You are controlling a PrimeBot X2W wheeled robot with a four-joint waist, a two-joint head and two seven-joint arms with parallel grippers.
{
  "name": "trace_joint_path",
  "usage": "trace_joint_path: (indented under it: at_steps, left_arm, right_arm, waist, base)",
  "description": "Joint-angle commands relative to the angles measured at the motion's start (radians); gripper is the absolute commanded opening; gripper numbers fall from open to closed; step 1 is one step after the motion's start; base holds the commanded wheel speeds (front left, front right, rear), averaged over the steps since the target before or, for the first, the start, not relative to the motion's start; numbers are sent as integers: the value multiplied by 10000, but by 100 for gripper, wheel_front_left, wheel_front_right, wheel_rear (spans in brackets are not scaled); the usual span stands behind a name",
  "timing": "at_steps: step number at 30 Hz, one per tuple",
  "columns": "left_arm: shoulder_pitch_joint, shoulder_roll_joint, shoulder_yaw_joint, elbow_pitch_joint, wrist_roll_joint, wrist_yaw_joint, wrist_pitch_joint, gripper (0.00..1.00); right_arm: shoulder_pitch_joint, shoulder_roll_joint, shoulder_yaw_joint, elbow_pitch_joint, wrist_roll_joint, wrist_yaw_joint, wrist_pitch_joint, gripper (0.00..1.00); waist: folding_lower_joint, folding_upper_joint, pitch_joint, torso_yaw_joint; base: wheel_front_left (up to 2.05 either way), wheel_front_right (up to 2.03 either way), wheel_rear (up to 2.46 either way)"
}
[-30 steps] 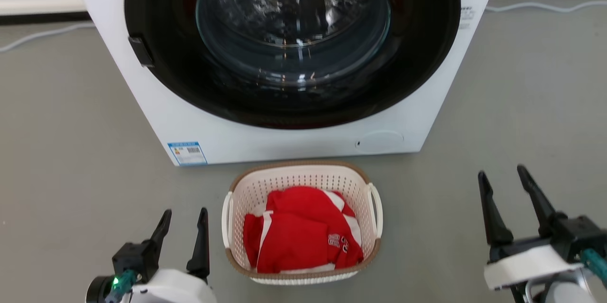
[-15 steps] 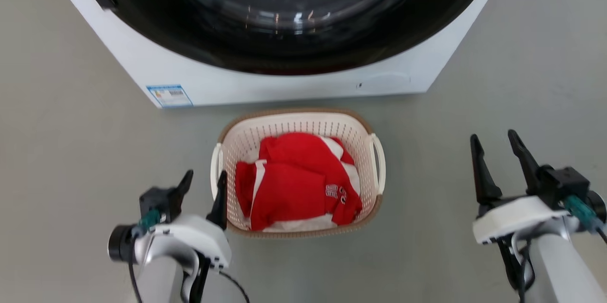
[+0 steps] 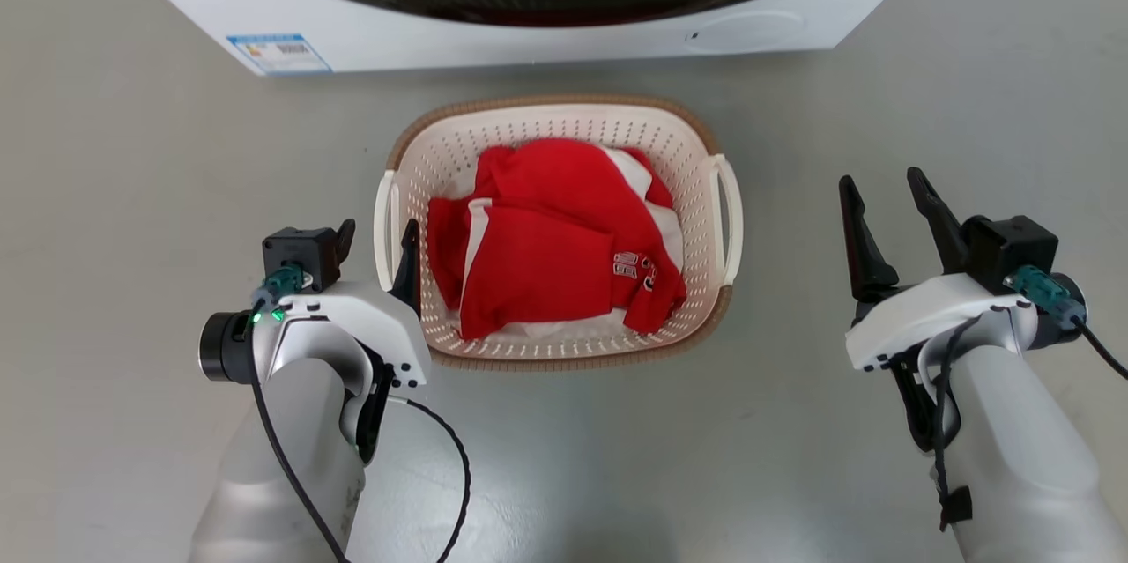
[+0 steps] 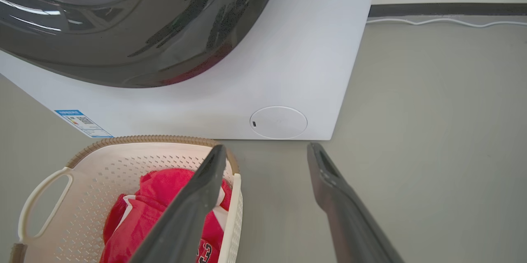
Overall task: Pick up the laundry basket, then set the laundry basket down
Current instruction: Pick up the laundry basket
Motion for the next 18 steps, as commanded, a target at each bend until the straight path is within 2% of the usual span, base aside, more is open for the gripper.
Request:
trace_joint_path:
  at_steps: [1,7,18]
  left_arm:
    - [-224,181,166,157,-243,26,-55,100]
    - [-1087,181,-86,1344,-349,18,30,100]
    - [-2402,188,-324,2344,-435,109,-36,100]
  right_arm:
    - [-126,87,253,11,91,62,-138,100]
    - [-579,205,292,703,134,62,-138,100]
    - [-1390,276,548,1086,61,62,-138,100]
  waist:
    - [0,0,289,83]
    - [0,0,696,165]
    - [0,0,1773,244]
  base:
    - [0,0,0]
    - [0,0,0]
    - [0,0,0]
